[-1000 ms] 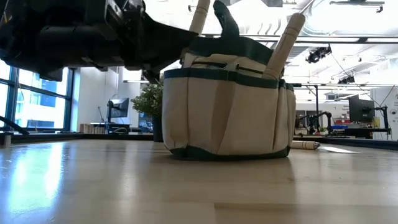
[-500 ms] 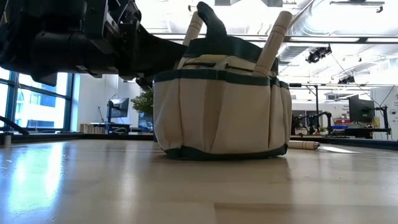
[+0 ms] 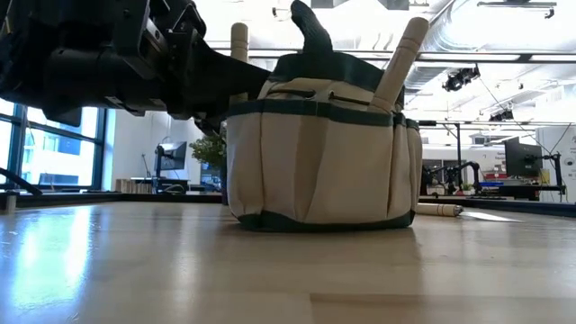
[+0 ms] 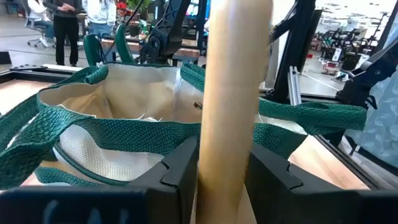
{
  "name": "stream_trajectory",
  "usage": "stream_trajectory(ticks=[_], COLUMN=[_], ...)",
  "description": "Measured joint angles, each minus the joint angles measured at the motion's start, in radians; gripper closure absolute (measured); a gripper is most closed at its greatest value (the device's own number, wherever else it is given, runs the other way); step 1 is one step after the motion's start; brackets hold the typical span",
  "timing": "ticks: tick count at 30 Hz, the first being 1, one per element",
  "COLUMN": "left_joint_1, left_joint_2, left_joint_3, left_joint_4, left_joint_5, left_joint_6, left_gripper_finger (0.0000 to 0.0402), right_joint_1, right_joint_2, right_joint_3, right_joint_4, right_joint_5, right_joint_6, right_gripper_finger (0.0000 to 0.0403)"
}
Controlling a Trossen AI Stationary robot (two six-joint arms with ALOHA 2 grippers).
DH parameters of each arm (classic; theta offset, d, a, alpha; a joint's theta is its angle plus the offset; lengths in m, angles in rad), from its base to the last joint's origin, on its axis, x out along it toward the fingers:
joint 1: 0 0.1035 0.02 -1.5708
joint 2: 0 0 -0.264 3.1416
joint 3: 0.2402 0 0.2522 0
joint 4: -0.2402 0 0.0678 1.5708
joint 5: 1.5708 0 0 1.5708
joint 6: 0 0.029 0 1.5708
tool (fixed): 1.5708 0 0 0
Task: Pick & Place Garden tools in Gardening bag
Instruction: Put the left brown trowel into the green bag
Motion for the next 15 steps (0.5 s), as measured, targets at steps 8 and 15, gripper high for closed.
stream_trajectory(ticks=[8, 15], left_joint_1=[0.000, 0.000], left_joint_2=[0.000, -0.002], left_joint_3=[0.000, 0.001], left_joint_4=[0.008, 0.058], left_joint_5=[0.028, 0.031], left_joint_6=[0.000, 0.021], left_gripper_finger=[0.0280, 0.0278], right_joint_1=[-0.001, -0.014], right_joint_2=[0.000, 0.000], right_joint_3=[0.000, 0.000], right_joint_4=[0.000, 0.000], right_joint_5=[-0.017, -0.050], right_joint_6=[0.000, 0.004], right_gripper_finger=[0.0282, 0.0282])
